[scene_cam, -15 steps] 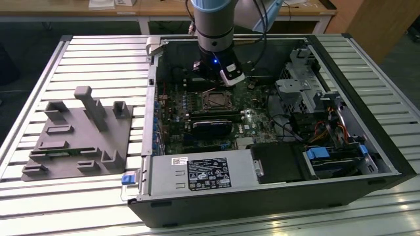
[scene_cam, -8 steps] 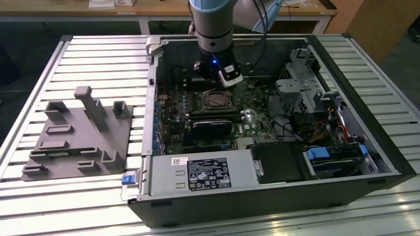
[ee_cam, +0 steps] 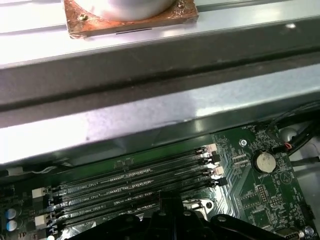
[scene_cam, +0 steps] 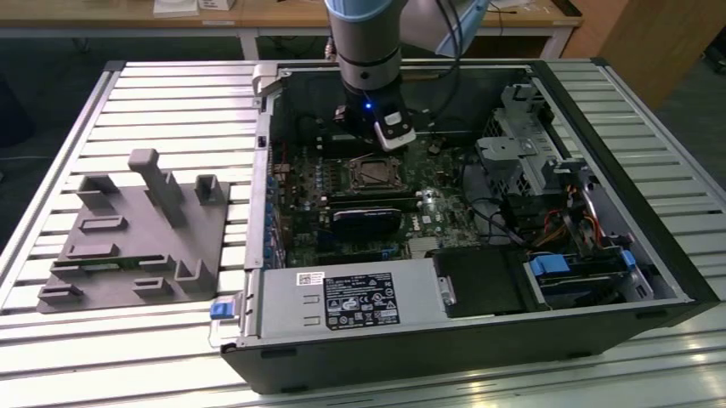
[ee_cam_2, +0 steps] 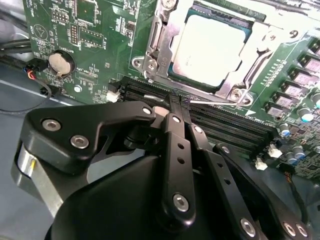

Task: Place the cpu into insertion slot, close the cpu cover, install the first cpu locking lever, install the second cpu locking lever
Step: 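Install the first cpu locking lever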

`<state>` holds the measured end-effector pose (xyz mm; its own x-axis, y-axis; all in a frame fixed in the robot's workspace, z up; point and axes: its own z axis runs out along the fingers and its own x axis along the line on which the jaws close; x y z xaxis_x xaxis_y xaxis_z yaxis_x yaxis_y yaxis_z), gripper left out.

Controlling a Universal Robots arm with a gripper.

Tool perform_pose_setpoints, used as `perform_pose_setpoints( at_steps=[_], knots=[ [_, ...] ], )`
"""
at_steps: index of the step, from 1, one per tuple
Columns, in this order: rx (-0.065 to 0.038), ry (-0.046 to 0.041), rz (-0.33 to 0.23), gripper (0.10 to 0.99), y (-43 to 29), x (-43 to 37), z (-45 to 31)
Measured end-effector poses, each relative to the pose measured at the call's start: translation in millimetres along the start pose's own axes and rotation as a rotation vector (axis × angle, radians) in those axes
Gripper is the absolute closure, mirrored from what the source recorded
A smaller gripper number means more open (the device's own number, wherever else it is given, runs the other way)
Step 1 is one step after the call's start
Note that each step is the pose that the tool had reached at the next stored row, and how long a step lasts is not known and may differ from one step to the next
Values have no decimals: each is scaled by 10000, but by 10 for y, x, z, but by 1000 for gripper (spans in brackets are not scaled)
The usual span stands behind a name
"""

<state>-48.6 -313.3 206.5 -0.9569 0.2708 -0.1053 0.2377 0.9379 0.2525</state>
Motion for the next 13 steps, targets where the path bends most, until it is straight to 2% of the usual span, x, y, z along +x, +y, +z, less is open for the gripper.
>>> perform_pose_setpoints(
  at_steps=[3,9,13],
  knots=[
    [36,-19,15,980,26,18,6],
    [320,-138,55,980,46,33,28],
    [348,-163,134,980,53,40,41]
  ],
)
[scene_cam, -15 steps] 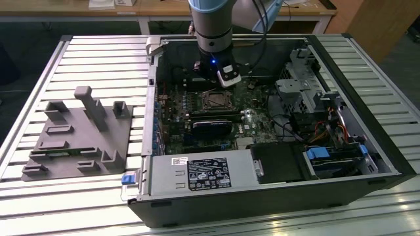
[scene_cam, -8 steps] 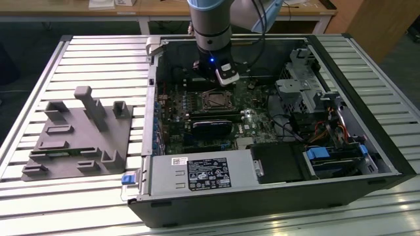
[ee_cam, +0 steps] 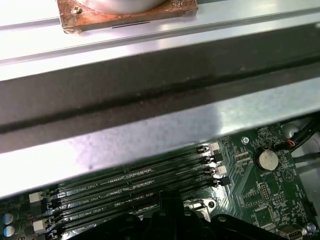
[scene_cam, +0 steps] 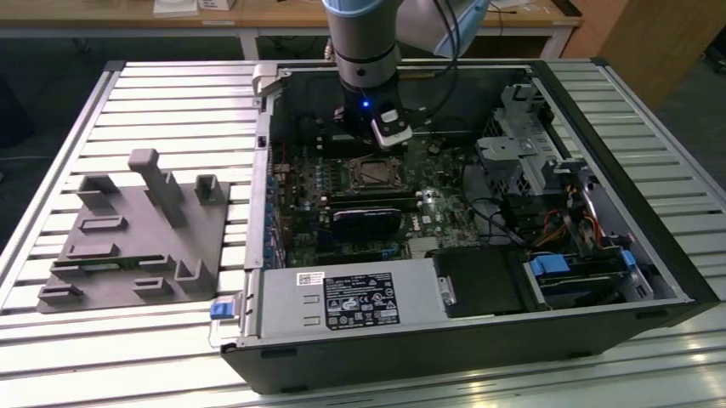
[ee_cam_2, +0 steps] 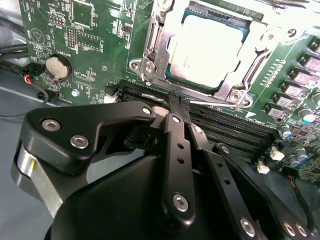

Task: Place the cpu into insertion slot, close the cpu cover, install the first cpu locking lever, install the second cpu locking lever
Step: 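Install the first cpu locking lever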

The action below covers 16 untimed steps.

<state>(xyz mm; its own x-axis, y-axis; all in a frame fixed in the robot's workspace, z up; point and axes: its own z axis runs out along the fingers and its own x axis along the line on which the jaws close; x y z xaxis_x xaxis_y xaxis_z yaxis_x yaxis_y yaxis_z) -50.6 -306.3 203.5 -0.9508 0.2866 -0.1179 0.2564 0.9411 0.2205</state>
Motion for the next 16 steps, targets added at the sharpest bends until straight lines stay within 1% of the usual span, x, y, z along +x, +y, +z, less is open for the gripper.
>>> perform_pose_setpoints(
  at_steps=[7,16],
  knots=[
    [14,-21,69,980,26,11,8],
    [93,-127,347,980,16,17,53]
  ],
)
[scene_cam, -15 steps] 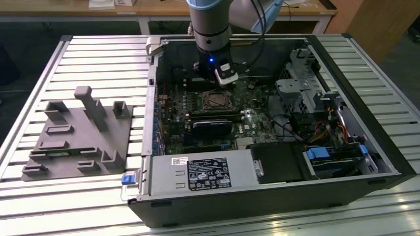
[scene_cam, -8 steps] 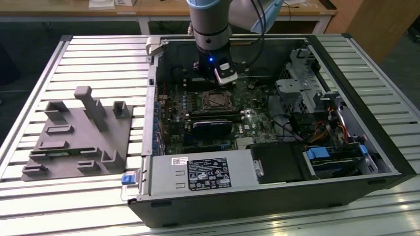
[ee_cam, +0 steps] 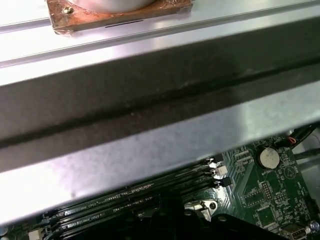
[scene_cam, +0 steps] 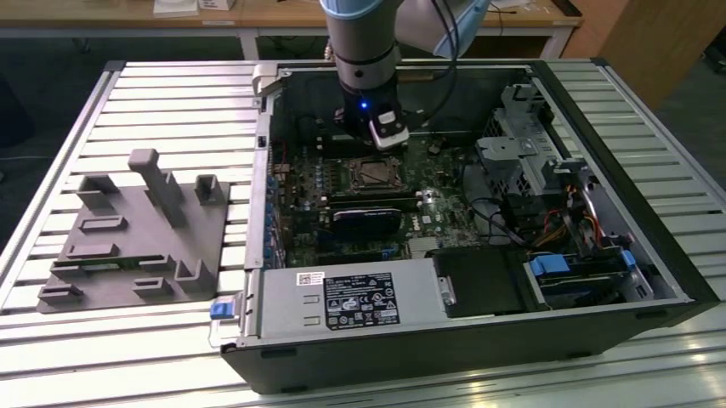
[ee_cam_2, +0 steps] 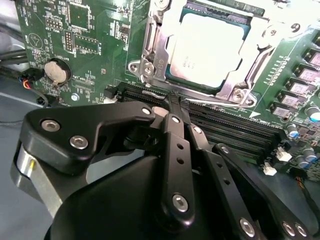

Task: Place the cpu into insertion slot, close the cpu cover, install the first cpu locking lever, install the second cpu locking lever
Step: 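Install the first cpu locking lever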

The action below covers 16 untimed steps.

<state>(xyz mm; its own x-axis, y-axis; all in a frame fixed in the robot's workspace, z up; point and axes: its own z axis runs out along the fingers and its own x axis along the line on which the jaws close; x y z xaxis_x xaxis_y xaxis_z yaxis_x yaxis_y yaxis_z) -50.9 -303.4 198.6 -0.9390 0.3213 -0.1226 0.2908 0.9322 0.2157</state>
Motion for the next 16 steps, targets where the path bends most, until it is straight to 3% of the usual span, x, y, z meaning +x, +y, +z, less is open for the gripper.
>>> perform_pose_setpoints(
  at_steps=[10,16],
  knots=[
    [126,-181,301,980,-13,12,54],
    [134,-194,333,980,-15,13,58]
  ],
)
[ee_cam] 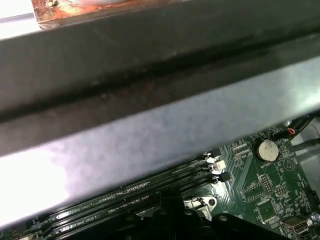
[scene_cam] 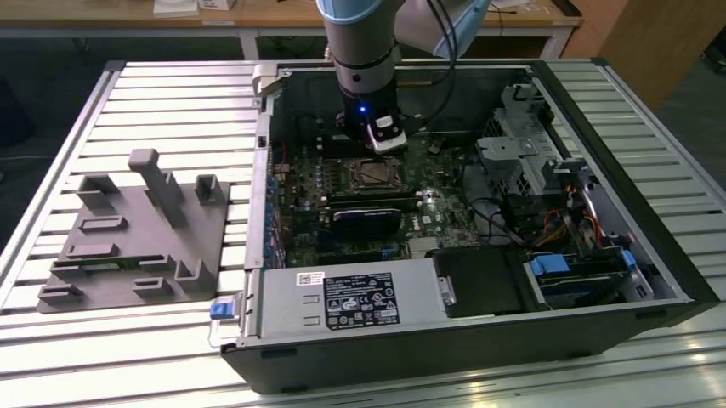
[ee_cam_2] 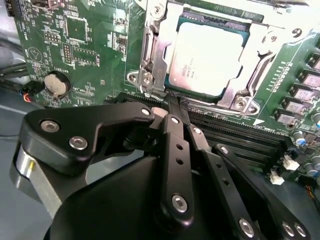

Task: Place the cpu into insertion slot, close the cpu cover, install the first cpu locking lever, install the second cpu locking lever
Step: 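Install the first cpu locking lever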

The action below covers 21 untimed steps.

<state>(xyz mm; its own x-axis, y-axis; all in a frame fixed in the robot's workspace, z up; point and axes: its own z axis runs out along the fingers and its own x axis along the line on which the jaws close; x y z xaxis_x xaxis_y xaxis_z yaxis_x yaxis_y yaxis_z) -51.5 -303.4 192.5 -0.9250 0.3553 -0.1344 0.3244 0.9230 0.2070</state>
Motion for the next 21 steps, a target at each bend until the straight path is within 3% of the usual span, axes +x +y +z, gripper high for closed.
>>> perform_pose_setpoints(
  at_steps=[8,14,19,21],
  knots=[
    [0,-3,11,980,21,-13,-96],
    [34,-5,9,980,22,-13,-97],
    [660,95,-60,980,28,-15,-88],
    [843,139,-77,980,26,-20,-86]
  ],
)
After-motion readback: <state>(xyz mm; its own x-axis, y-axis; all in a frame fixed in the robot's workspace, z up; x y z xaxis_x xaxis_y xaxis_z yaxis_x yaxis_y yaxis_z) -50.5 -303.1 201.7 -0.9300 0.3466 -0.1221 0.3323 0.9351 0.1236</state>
